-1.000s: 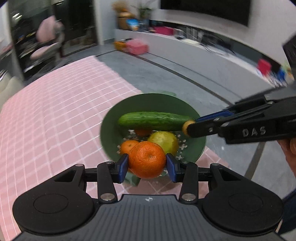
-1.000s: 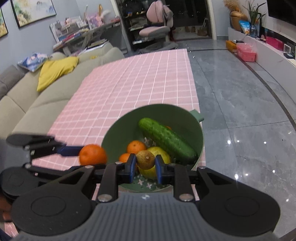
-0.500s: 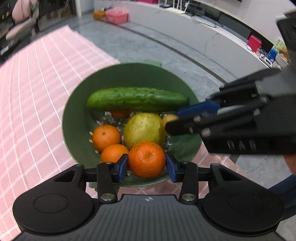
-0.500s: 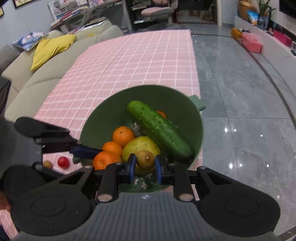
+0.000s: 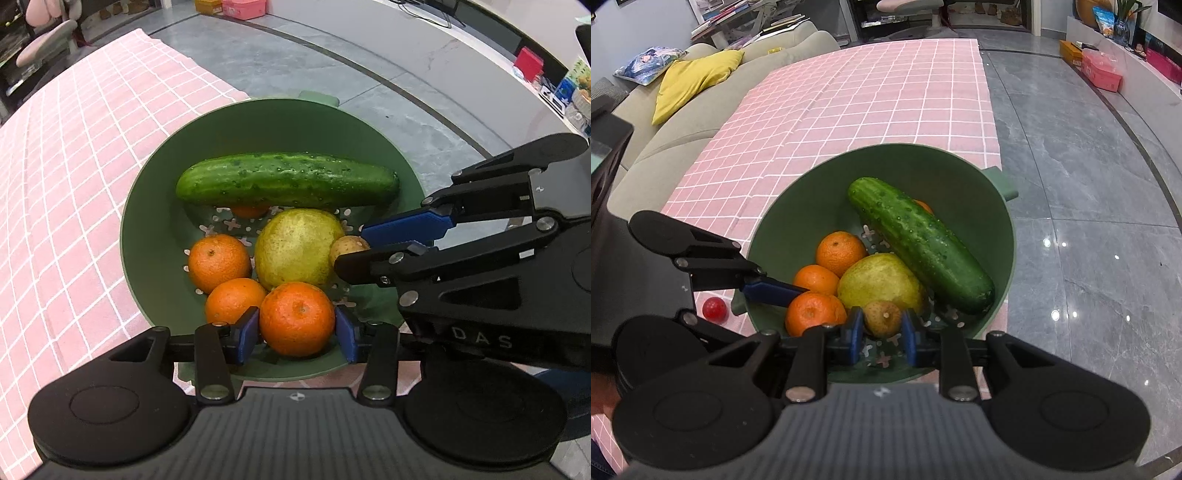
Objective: Organize fruits
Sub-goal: 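Carry the brown fruit and orange over the colander and release both, then move both tools back toward the red tomato and brown kiwi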
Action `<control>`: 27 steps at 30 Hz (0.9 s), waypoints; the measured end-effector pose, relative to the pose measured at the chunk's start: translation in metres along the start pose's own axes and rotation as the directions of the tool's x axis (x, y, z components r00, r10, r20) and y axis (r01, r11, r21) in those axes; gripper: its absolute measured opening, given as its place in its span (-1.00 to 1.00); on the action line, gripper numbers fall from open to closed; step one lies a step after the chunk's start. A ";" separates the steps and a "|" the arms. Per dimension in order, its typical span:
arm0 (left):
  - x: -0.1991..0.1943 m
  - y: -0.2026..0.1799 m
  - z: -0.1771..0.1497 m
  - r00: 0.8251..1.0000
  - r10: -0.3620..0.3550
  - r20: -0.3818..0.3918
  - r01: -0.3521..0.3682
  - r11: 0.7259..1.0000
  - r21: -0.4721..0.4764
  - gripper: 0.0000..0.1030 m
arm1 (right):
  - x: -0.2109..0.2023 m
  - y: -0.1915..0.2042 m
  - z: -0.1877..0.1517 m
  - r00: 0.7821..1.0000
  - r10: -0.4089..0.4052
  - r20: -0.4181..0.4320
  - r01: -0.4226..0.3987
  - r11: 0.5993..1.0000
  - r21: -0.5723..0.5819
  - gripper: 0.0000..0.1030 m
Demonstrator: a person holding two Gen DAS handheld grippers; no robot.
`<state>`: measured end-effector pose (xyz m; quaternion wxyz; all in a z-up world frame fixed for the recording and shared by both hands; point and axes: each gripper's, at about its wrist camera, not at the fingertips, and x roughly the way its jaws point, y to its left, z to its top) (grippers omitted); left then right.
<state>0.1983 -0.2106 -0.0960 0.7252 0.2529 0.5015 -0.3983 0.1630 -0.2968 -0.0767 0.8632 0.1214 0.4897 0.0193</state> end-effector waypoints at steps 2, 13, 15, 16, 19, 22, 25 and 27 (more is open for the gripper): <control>0.001 -0.001 0.000 1.000 0.014 -0.005 -0.014 1.000 0.000 0.09 | 0.001 -0.002 0.001 1.000 0.003 -0.004 -0.003 1.000 0.018 -0.57; -0.039 -0.006 -0.001 0.994 0.084 0.067 -0.084 0.996 -0.004 0.73 | -0.019 -0.006 0.007 0.998 -0.008 0.070 0.005 0.998 0.056 -0.15; -0.051 -0.008 -0.004 0.993 0.090 0.081 -0.089 0.996 -0.014 0.73 | -0.026 -0.005 0.010 0.995 -0.005 0.095 -0.002 0.998 0.070 -0.14; -0.057 -0.007 -0.006 0.992 0.090 0.089 -0.088 0.996 -0.021 0.73 | -0.030 -0.005 0.011 0.994 -0.001 0.106 -0.007 0.997 0.077 -0.13; -0.074 -0.008 -0.010 0.989 0.102 0.111 -0.099 0.994 -0.036 0.73 | -0.040 0.000 0.014 0.990 0.008 0.138 -0.019 0.996 0.082 -0.12; -0.087 -0.006 -0.017 0.984 0.127 0.129 -0.121 0.991 -0.051 0.73 | -0.049 0.009 0.014 0.987 0.019 0.162 -0.031 0.997 0.069 -0.11; -0.099 -0.003 -0.029 0.981 0.138 0.135 -0.128 0.989 -0.075 0.73 | -0.059 0.021 0.014 0.982 0.032 0.184 -0.042 0.998 0.049 -0.05; -0.106 0.001 -0.040 0.979 0.146 0.142 -0.134 0.987 -0.091 0.73 | -0.064 0.030 0.013 0.980 0.039 0.194 -0.045 0.999 0.030 -0.03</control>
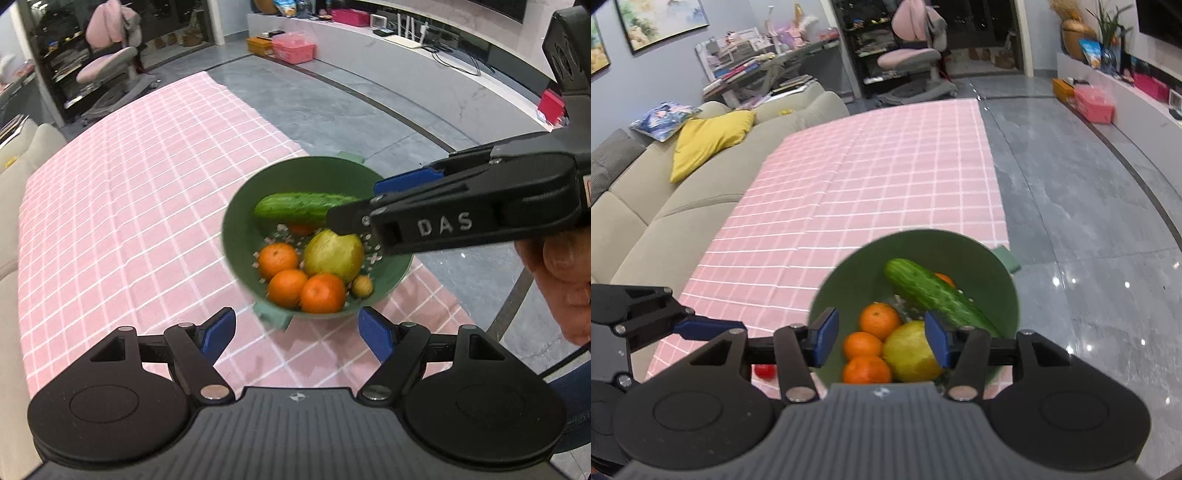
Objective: Organize fruits
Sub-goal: 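Move both tools back toward the red tomato and brown kiwi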
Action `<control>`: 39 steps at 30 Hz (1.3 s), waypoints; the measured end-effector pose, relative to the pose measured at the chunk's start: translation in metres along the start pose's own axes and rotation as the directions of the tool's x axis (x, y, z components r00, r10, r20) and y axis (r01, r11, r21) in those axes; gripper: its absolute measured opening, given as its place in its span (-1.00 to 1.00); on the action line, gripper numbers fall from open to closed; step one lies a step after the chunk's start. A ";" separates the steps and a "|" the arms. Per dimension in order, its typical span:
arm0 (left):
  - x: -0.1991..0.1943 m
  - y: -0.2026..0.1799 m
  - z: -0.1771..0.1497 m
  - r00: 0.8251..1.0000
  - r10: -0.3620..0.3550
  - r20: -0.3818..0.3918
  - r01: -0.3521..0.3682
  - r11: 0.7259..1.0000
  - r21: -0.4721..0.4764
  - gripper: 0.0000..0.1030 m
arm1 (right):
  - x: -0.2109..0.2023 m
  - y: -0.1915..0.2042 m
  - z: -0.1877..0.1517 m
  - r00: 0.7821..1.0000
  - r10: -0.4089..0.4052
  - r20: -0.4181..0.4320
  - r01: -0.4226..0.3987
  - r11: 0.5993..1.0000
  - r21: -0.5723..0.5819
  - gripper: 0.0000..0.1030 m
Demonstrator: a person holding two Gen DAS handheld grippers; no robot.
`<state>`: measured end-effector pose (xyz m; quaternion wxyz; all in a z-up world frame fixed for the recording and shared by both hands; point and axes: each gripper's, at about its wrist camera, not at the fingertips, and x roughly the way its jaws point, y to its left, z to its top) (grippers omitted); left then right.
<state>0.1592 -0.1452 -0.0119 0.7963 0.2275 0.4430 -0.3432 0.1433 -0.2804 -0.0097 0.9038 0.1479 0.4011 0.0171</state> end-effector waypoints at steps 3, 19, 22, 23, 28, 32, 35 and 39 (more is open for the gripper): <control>-0.011 0.010 -0.013 1.000 0.005 0.009 -0.005 1.000 -0.029 0.73 | -0.003 0.013 -0.003 1.000 0.007 0.004 -0.007 1.000 -0.029 -0.03; -0.049 0.083 -0.095 0.996 0.065 0.057 -0.053 0.980 -0.194 0.73 | 0.016 0.083 -0.022 0.998 0.050 -0.038 -0.056 0.980 -0.193 -0.01; -0.049 0.097 -0.111 0.994 0.084 0.069 -0.066 0.968 -0.242 0.73 | 0.024 0.095 -0.028 0.997 0.052 -0.058 -0.063 0.973 -0.221 -0.01; -0.047 0.102 -0.116 0.994 0.086 0.069 -0.065 0.962 -0.263 0.73 | 0.027 0.098 -0.030 0.996 0.052 -0.066 -0.066 0.971 -0.229 -0.01; -0.042 0.119 -0.131 0.993 0.110 0.046 -0.090 0.941 -0.325 0.73 | 0.042 0.111 -0.039 0.994 0.044 -0.102 -0.069 0.963 -0.262 -0.01; -0.045 0.122 -0.138 0.988 0.140 0.063 -0.112 0.936 -0.335 0.73 | 0.048 0.114 -0.047 0.995 0.031 -0.096 -0.054 0.968 -0.246 -0.01; -0.041 0.119 -0.143 0.988 0.141 0.055 -0.117 0.942 -0.315 0.73 | 0.051 0.115 -0.054 0.996 0.029 -0.082 -0.046 0.975 -0.217 -0.01; -0.029 0.110 -0.144 0.989 0.147 0.030 -0.136 0.963 -0.234 0.73 | 0.060 0.119 -0.064 0.995 0.026 -0.094 -0.044 0.979 -0.199 -0.01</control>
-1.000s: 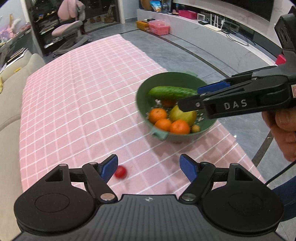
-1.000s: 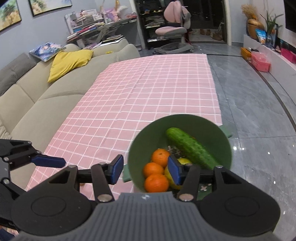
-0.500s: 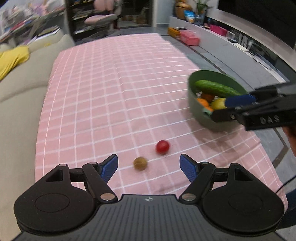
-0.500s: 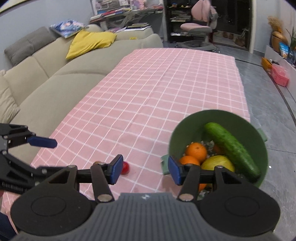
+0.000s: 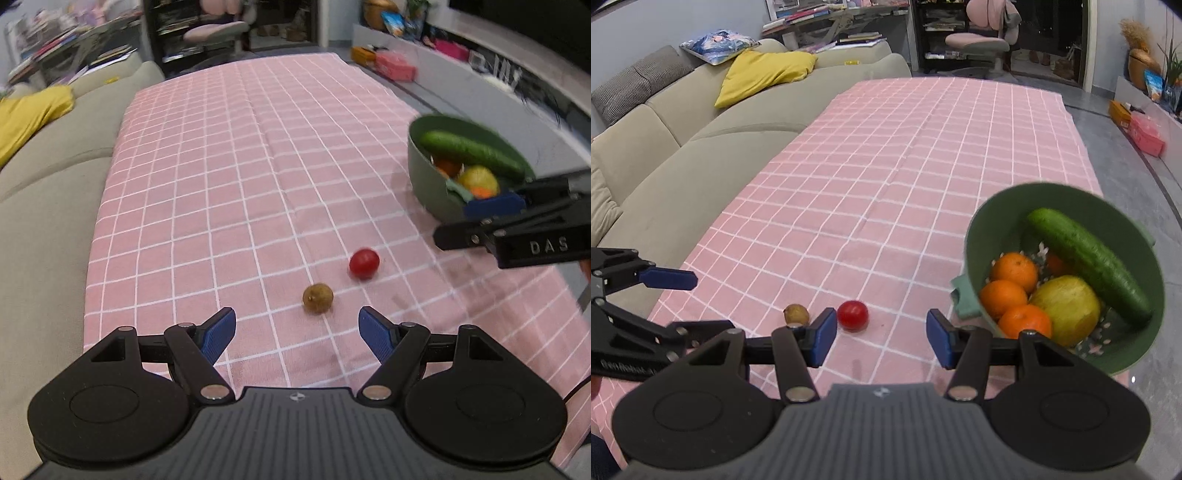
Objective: Organize fruits
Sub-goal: 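Move both tools back toward the red tomato and brown kiwi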
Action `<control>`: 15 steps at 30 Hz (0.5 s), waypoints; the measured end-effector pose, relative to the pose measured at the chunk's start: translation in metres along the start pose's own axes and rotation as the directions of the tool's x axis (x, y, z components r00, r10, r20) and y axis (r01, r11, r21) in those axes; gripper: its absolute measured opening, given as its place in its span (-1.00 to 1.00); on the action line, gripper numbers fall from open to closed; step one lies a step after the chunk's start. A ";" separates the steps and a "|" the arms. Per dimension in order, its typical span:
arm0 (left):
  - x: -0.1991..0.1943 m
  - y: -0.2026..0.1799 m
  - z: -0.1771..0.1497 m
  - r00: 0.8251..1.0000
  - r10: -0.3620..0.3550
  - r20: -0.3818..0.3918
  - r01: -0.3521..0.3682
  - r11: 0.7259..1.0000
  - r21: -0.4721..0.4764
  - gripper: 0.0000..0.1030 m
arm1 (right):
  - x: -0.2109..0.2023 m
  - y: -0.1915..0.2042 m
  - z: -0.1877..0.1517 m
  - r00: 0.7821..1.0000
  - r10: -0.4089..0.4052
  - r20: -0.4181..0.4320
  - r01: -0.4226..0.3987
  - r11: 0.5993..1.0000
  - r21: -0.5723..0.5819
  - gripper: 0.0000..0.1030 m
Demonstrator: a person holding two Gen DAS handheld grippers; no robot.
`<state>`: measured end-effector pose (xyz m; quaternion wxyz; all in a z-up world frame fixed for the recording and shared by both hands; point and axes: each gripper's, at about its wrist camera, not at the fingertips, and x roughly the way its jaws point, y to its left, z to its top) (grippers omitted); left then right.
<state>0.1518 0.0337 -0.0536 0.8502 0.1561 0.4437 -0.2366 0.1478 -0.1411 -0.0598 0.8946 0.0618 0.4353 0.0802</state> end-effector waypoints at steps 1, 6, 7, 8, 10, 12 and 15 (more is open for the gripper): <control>0.002 -0.003 -0.001 1.000 0.005 -0.003 -0.005 1.000 0.021 0.73 | 0.003 0.002 -0.001 1.000 -0.002 -0.006 0.002 1.000 0.003 -0.01; 0.009 -0.009 -0.003 1.000 -0.011 0.012 0.010 0.998 0.060 0.73 | 0.024 0.006 -0.010 1.000 0.006 -0.023 -0.004 0.998 0.055 -0.01; 0.011 -0.010 -0.003 1.000 -0.014 0.015 0.013 0.998 0.063 0.72 | 0.028 0.007 -0.011 1.000 0.008 -0.026 -0.006 0.998 0.065 -0.01; 0.013 -0.010 -0.004 1.000 -0.016 0.021 0.014 0.998 0.069 0.68 | 0.032 0.008 -0.012 1.000 0.011 -0.027 -0.009 0.997 0.076 -0.01; 0.016 -0.012 -0.005 0.999 -0.017 0.033 0.014 0.996 0.090 0.59 | 0.039 0.009 -0.014 0.999 0.021 -0.030 -0.018 0.996 0.086 -0.02; 0.021 -0.013 -0.007 0.999 -0.021 0.042 0.017 0.994 0.110 0.51 | 0.045 0.011 -0.015 0.999 0.025 -0.029 -0.022 0.996 0.091 -0.02; 0.028 -0.016 -0.009 0.999 -0.033 0.042 0.026 0.989 0.148 0.41 | 0.053 0.011 -0.014 0.999 0.035 -0.021 -0.033 0.995 0.099 -0.02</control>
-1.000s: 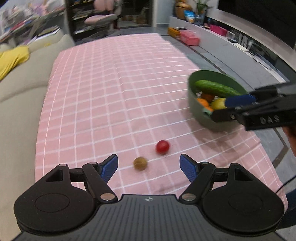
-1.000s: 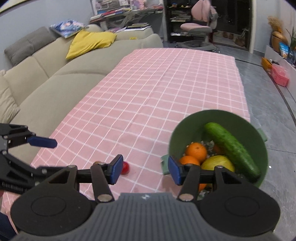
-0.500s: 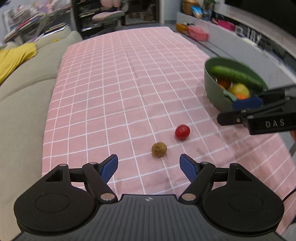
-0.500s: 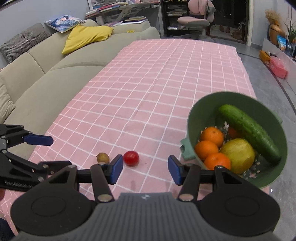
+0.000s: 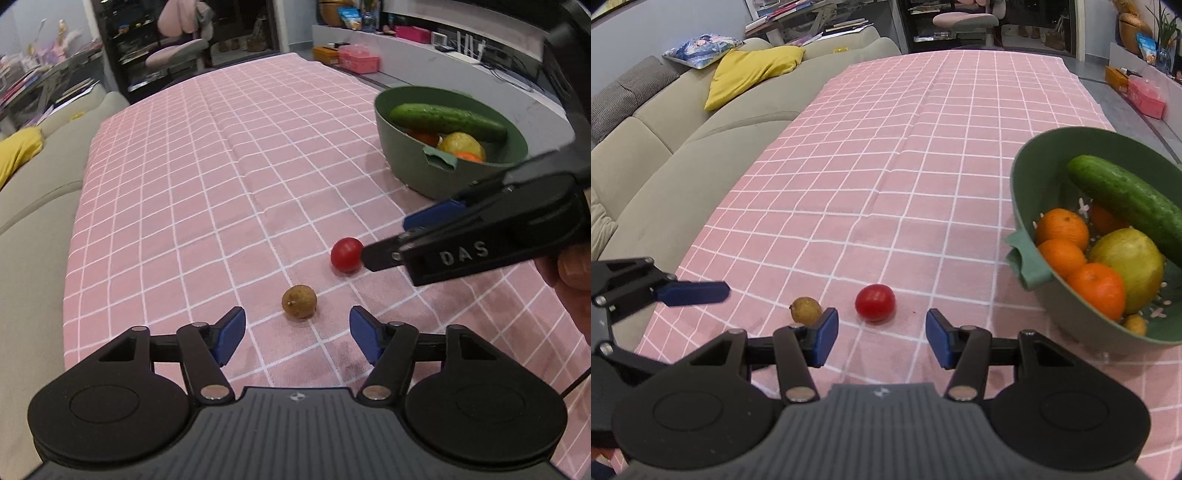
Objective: Organize fruits
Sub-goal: 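Move both tools back toward the red tomato and brown kiwi, then grasp the red tomato with the right gripper while the left gripper grasps the brown kiwi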
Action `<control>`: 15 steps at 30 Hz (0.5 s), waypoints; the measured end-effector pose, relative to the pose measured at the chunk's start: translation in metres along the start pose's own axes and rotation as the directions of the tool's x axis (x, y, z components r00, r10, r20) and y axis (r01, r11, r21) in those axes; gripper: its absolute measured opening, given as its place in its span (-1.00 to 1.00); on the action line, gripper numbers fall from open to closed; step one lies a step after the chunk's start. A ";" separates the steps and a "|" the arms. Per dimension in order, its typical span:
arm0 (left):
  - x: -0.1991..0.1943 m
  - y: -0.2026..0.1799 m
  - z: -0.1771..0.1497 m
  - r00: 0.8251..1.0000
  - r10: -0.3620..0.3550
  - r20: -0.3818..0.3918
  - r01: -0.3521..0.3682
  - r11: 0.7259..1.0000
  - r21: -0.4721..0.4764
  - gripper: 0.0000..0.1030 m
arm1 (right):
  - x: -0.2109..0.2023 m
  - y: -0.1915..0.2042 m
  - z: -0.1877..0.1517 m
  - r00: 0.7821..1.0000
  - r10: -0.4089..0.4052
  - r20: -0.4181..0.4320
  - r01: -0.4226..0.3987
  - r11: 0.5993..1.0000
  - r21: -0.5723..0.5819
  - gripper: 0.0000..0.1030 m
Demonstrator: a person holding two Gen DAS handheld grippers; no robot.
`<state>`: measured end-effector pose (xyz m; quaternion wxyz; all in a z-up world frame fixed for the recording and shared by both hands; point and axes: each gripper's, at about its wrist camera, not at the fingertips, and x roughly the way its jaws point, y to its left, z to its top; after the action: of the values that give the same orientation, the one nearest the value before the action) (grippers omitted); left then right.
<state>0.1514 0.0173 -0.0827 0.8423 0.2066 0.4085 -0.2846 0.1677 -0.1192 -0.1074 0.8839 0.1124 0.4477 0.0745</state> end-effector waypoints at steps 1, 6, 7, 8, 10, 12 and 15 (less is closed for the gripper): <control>0.002 -0.001 0.000 1.000 -0.003 0.005 0.003 1.000 0.018 0.40 | 0.002 -0.001 0.000 1.000 0.004 -0.001 -0.004 1.000 0.002 -0.02; 0.012 -0.001 -0.001 1.000 -0.019 0.018 0.018 0.999 0.045 0.38 | 0.018 0.000 -0.001 1.000 -0.001 0.001 0.001 1.000 -0.009 -0.11; 0.015 0.000 -0.001 1.000 -0.025 0.015 0.025 0.999 0.039 0.35 | 0.021 0.000 -0.001 1.000 -0.002 0.003 0.002 1.000 -0.014 -0.14; 0.017 0.001 -0.001 0.999 -0.034 0.014 0.033 0.999 0.034 0.32 | 0.024 0.001 -0.001 1.000 -0.001 0.005 0.001 1.000 -0.016 -0.14; 0.021 0.005 -0.001 0.999 -0.046 0.013 0.046 0.999 0.024 0.32 | 0.029 0.001 0.001 1.000 0.008 0.004 -0.007 1.000 -0.013 -0.17; 0.025 0.009 -0.002 0.998 -0.062 0.011 0.062 0.998 0.002 0.32 | 0.033 0.001 0.002 1.000 0.015 0.004 -0.015 1.000 -0.014 -0.17; 0.029 0.014 -0.001 0.997 -0.081 0.011 0.081 0.996 -0.022 0.26 | 0.039 0.002 0.004 1.000 0.015 0.003 -0.015 1.000 -0.011 -0.19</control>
<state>0.1743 0.0198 -0.1052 0.8345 0.1789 0.4154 -0.3148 0.1936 -0.1090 -0.1346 0.8847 0.1111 0.4449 0.0835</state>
